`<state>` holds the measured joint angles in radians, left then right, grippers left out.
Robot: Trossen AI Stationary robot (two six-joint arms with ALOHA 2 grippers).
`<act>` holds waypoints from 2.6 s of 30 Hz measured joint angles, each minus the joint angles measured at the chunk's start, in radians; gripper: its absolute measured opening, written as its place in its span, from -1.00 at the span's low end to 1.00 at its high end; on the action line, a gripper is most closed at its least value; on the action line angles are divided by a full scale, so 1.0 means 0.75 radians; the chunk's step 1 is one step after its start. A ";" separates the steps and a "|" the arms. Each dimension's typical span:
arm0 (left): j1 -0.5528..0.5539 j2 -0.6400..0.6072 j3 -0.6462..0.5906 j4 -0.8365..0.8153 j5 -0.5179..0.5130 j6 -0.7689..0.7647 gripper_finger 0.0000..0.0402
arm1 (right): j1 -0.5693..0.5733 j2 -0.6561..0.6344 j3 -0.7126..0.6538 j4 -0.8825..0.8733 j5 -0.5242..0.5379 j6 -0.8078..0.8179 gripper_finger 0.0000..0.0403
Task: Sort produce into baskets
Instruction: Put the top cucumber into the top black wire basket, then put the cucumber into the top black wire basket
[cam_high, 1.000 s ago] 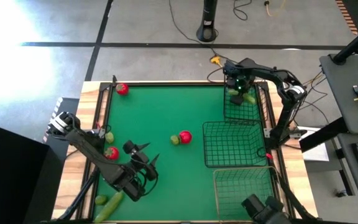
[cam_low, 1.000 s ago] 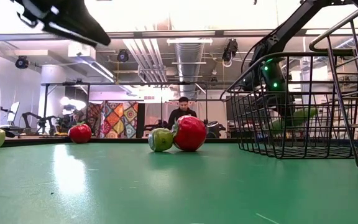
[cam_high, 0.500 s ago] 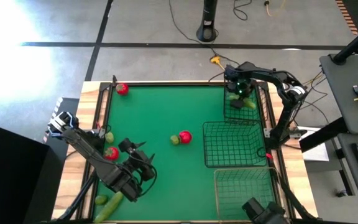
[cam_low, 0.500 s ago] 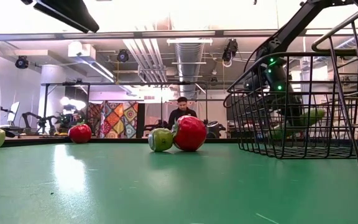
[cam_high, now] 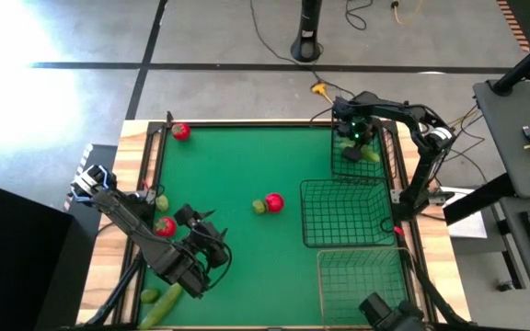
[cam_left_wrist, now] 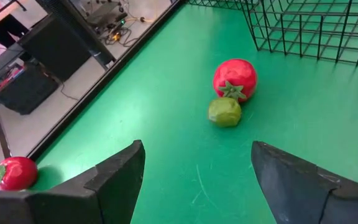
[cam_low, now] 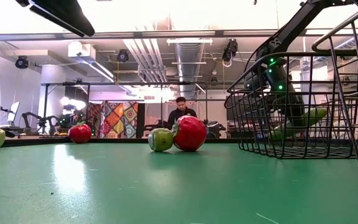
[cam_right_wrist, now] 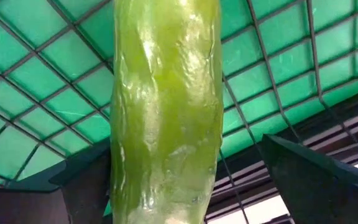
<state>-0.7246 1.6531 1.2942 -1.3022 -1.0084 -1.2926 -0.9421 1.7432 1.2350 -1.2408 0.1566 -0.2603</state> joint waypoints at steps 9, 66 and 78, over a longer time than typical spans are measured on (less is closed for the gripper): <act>0.009 0.000 0.000 0.000 -0.016 0.001 0.38 | 0.000 0.000 0.004 0.025 0.047 0.027 0.86; -0.196 0.103 -0.001 0.226 1.592 -0.512 0.44 | 1.019 -1.218 0.064 0.205 -0.213 0.498 0.23; -0.196 0.357 -0.001 0.243 1.885 -0.485 0.63 | 1.241 -1.180 -0.062 0.239 -0.208 0.567 0.48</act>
<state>-0.8715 1.9206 1.2934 -1.1197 0.4056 -1.6563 -0.0115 0.8584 1.1882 -1.0613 0.0010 0.1650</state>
